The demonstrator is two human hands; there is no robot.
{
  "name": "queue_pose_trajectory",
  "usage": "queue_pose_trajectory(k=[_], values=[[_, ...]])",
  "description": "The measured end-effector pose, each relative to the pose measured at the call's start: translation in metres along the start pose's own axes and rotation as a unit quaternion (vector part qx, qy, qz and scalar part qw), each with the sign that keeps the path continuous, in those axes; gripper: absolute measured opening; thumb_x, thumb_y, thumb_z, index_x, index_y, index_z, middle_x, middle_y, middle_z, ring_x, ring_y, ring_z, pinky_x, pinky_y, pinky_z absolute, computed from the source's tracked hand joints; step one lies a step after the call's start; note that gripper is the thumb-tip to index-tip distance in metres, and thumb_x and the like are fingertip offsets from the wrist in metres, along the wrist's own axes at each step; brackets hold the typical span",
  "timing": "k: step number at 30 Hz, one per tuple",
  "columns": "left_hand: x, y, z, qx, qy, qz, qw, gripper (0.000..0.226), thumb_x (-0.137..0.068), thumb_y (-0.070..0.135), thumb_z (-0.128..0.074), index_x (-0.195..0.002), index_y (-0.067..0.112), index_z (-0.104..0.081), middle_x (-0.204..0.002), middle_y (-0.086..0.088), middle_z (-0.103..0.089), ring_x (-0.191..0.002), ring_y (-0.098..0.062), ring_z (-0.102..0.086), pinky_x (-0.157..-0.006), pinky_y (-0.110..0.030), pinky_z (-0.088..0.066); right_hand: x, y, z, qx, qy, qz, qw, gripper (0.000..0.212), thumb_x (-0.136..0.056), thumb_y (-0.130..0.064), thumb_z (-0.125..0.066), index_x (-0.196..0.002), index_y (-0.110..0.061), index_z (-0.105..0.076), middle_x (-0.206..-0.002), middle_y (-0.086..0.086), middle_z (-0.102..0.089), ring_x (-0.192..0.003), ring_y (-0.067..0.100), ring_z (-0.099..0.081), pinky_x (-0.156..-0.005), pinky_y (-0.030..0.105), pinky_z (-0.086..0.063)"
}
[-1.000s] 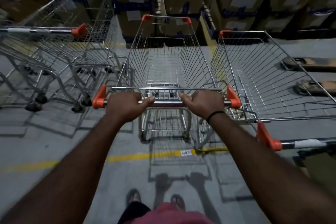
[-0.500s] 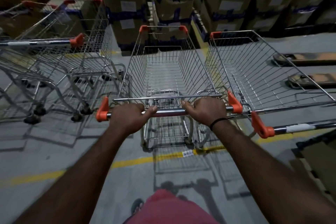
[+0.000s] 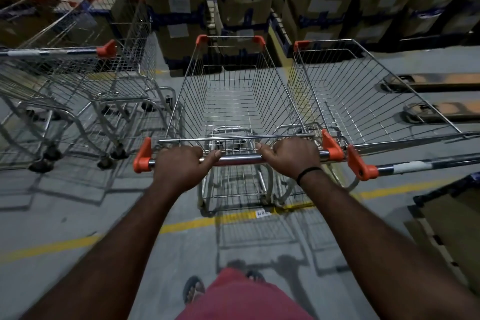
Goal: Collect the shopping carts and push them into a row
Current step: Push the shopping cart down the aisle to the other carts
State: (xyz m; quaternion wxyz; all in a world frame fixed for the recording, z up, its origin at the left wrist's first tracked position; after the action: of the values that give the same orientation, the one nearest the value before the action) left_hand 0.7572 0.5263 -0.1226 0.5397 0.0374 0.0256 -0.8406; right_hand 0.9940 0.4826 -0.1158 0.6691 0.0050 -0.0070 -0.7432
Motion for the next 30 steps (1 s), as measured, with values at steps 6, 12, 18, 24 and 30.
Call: queue_pose_trajectory(k=[6,12,18,24,30], values=[[0.010,0.004,0.001,-0.003,0.018,-0.003,1.000,0.083,-0.088,0.083,-0.012,-0.077,0.021,-0.065,-0.073,-0.002,-0.067,-0.078,-0.026,-0.068,-0.065,-0.034,-0.037,0.014,0.001,0.004,-0.004,0.002,-0.007,1.000,0.082,-0.094,-0.077,-0.024,-0.067,-0.012,-0.066,-0.059,0.000,-0.052,-0.064,0.024,-0.057,-0.060,0.029,-0.035],[0.018,0.005,0.002,0.005,0.015,-0.001,1.000,0.084,-0.086,0.084,-0.009,-0.075,0.021,-0.064,-0.069,-0.001,-0.064,-0.074,-0.025,-0.067,-0.065,-0.033,-0.041,0.026,0.000,0.006,-0.005,0.012,-0.013,1.000,0.082,-0.094,-0.076,-0.025,-0.066,-0.011,-0.067,-0.059,0.000,-0.053,-0.061,0.023,-0.054,-0.059,0.029,-0.032],[0.025,0.010,0.006,-0.004,0.008,0.001,1.000,0.079,-0.090,0.082,-0.015,-0.072,0.021,-0.062,-0.068,0.000,-0.063,-0.074,-0.025,-0.066,-0.069,-0.035,-0.040,0.038,0.005,0.001,-0.019,0.021,-0.061,0.998,0.081,-0.092,-0.078,-0.021,-0.064,-0.016,-0.064,-0.060,-0.001,-0.057,-0.063,0.022,-0.059,-0.071,0.032,-0.044],[0.031,0.012,0.008,-0.007,0.006,0.026,1.000,0.081,-0.090,0.082,-0.014,-0.066,0.021,-0.061,-0.054,0.004,-0.047,-0.066,-0.023,-0.063,-0.069,-0.034,-0.041,0.074,-0.024,-0.006,-0.090,0.087,-0.162,0.979,0.071,-0.093,-0.073,-0.023,-0.100,-0.022,-0.072,-0.107,0.006,-0.067,-0.112,0.031,-0.054,-0.111,0.062,-0.021],[0.038,0.013,0.007,-0.019,0.015,0.025,0.999,0.084,-0.089,0.081,-0.011,-0.062,0.020,-0.062,-0.055,-0.002,-0.059,-0.062,-0.026,-0.065,-0.067,-0.033,-0.045,0.080,-0.047,-0.014,-0.155,0.084,-0.129,0.976,0.070,-0.089,-0.078,-0.030,-0.098,-0.020,-0.067,-0.109,0.003,-0.066,-0.118,0.031,-0.052,-0.116,0.061,-0.003]])
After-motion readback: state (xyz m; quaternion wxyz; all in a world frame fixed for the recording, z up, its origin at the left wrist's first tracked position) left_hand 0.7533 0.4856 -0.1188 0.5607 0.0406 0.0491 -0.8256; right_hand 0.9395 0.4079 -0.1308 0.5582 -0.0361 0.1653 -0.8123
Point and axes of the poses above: each hand's wrist, its own x-axis away from the middle knuckle, its own z-axis out of the back of the hand, y = z × x, the point moved 10 cm from there along -x, towards the middle knuckle
